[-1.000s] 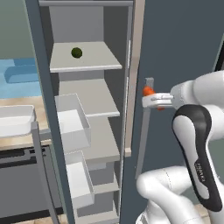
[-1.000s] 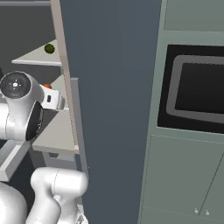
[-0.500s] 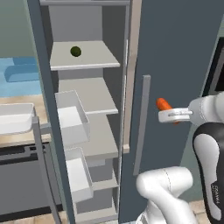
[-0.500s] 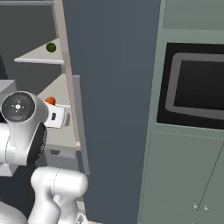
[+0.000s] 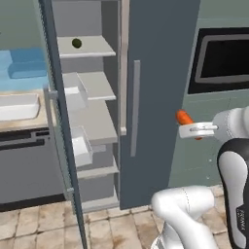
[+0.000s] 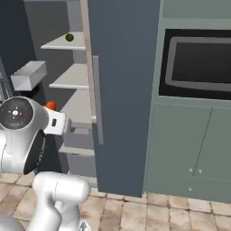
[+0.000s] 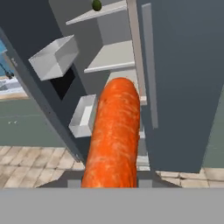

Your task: Take the carrot and lime out of the freezer and place them in the tupperware container on the counter. Then put the tupperware containing the vegetables back in the freezer.

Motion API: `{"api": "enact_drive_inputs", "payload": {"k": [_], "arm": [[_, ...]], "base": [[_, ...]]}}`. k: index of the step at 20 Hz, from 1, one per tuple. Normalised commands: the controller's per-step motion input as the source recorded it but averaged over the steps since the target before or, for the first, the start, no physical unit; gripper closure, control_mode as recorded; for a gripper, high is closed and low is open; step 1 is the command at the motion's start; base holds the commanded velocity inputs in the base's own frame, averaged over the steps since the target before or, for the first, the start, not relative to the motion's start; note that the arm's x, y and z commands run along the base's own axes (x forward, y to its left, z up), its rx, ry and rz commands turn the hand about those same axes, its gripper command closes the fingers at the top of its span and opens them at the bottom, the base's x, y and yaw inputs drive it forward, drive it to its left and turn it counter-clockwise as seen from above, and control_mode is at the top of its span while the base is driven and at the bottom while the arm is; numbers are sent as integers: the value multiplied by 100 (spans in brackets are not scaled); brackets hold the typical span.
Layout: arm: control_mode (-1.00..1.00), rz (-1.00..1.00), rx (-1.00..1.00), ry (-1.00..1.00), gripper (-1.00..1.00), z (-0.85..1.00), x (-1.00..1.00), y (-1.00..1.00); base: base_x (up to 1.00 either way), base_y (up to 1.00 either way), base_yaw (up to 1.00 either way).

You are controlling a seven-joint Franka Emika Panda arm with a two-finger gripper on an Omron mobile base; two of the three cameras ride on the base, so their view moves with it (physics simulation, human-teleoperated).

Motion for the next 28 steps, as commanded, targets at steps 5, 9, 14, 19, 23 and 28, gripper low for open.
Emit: {"api": "enact_drive_inputs", "payload": {"k": [5, 9, 14, 19, 23, 28], "arm": [[100, 0, 0, 0, 100, 0, 0, 0], [100, 0, 0, 0, 100, 0, 0, 0], [100, 0, 0, 0, 100, 0, 0, 0], [100, 0, 0, 0, 100, 0, 0, 0], [100, 0, 0, 0, 100, 0, 0, 0], [100, 0, 0, 0, 100, 0, 0, 0]], "base": [[-92, 62, -1], [-33, 100, 0], [0, 100, 0], [0, 100, 0], [10, 100, 0], [53, 79, -8]]}}
